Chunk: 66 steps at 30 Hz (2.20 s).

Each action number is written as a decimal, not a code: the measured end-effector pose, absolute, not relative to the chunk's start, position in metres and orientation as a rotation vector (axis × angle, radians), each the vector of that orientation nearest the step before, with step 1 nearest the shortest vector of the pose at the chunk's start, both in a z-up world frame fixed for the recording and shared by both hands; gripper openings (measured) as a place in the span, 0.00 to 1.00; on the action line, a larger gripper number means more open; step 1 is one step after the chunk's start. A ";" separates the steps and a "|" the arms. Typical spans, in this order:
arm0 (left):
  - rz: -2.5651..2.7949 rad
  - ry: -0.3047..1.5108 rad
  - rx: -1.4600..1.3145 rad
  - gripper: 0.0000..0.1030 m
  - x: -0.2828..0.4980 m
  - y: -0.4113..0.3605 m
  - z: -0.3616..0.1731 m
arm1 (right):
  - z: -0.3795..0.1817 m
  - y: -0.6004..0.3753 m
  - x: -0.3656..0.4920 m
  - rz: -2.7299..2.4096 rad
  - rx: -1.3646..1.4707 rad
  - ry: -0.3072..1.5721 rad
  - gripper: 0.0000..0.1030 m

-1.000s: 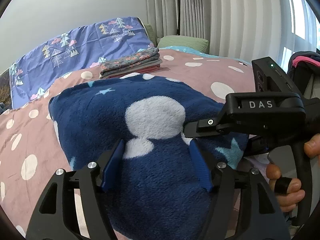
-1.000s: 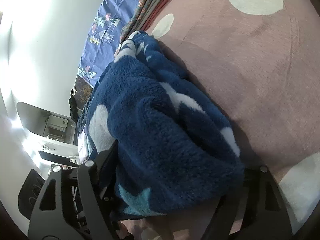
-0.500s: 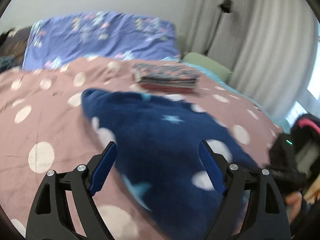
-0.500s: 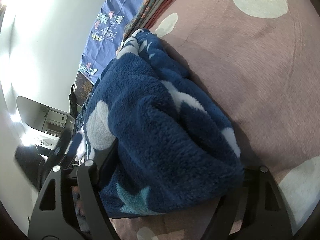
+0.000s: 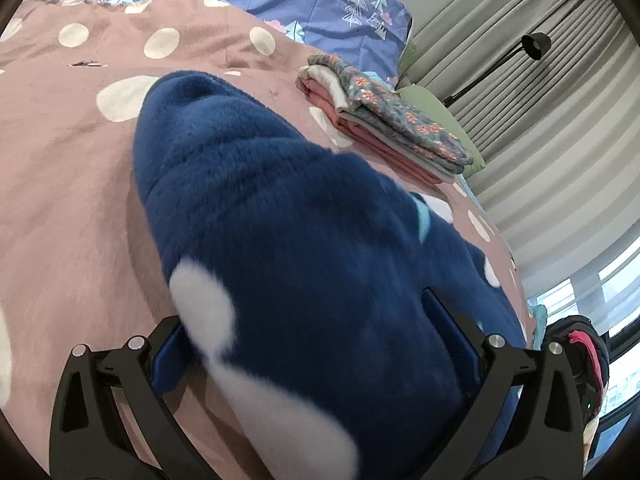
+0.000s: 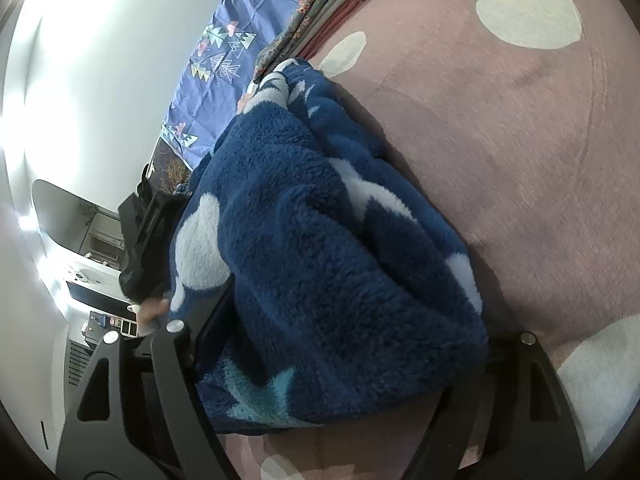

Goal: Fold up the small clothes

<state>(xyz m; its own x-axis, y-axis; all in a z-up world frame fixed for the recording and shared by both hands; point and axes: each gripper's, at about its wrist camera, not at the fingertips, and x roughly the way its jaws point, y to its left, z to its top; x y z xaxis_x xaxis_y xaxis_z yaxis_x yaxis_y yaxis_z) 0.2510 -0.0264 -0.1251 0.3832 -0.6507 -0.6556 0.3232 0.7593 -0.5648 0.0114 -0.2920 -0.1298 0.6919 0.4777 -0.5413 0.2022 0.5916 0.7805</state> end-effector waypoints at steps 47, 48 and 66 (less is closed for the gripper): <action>-0.709 0.530 -0.222 0.52 0.142 0.013 0.020 | -0.029 -0.303 -0.012 0.290 0.577 0.580 0.48; -0.702 0.515 -0.224 0.52 0.139 0.016 0.026 | -0.024 -0.304 -0.008 0.315 0.580 0.581 0.48; -0.345 0.299 -0.174 0.53 0.179 0.106 0.127 | 0.111 -0.226 0.167 0.586 0.328 0.493 0.48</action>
<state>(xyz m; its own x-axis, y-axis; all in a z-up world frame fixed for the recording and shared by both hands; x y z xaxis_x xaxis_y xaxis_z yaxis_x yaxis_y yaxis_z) 0.1788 0.1062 0.1270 0.8978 -0.3570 -0.2580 0.3058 0.9268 -0.2180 0.1666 -0.2260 0.1111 0.7237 0.5965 -0.3472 -0.4438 0.7874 0.4278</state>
